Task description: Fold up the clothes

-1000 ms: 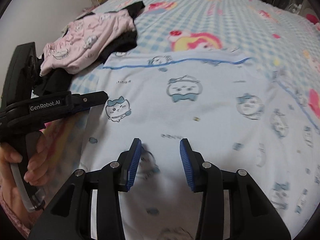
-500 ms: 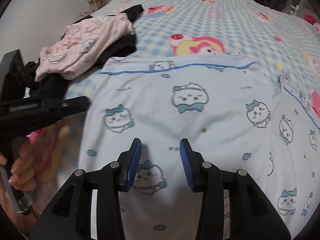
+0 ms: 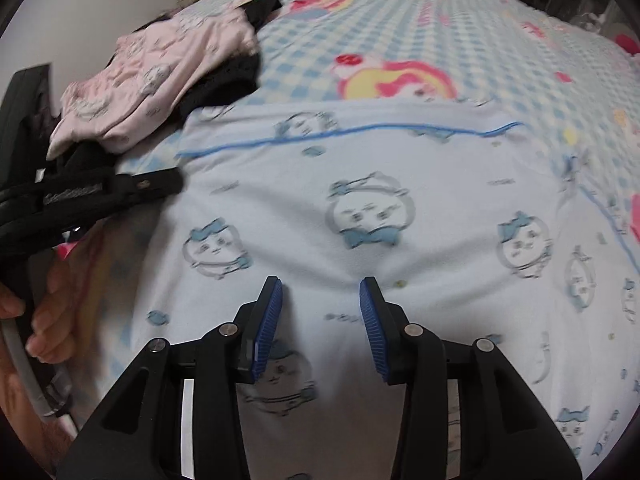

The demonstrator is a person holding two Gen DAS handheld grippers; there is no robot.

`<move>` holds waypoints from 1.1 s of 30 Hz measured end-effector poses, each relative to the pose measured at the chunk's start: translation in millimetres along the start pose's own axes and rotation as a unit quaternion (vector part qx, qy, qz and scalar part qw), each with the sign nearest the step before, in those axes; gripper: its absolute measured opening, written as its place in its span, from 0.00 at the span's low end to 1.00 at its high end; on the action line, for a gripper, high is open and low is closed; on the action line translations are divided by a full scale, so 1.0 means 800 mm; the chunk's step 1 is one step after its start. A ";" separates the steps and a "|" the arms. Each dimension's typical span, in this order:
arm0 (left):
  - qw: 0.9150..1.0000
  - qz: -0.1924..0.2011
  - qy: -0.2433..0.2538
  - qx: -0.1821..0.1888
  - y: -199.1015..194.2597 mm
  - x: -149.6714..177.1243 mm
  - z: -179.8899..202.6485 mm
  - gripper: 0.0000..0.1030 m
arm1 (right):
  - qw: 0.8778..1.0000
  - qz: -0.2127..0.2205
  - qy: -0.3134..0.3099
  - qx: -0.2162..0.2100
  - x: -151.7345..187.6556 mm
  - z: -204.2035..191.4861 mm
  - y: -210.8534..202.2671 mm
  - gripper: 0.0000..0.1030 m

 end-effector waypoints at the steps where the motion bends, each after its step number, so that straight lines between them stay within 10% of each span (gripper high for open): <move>1: 1.000 -0.002 -0.008 0.005 -0.006 0.000 -0.002 0.06 | 1.000 0.002 0.005 -0.002 0.000 0.002 -0.004 0.39; 5: 0.993 -0.035 -0.059 0.092 -0.034 0.026 -0.016 0.12 | 1.000 0.011 0.008 -0.024 0.007 -0.003 -0.025 0.40; 21: 0.991 -0.079 -0.066 0.086 -0.025 0.066 -0.010 0.29 | 0.998 0.001 0.023 -0.053 0.051 -0.010 -0.034 0.41; 33: 0.991 -0.068 -0.044 0.105 -0.027 0.067 0.002 0.01 | 0.998 0.001 0.031 -0.054 0.053 -0.005 -0.030 0.41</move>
Point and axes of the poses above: each gripper's, at about its wrist camera, not at the fingertips, and y roughly the way its jaws point, z to its right, x to its underside, the point moved 1 cm from there along y, roughly the way its jaws point, and after that the axes turned 7 degrees about z, right-handed, at the moved point
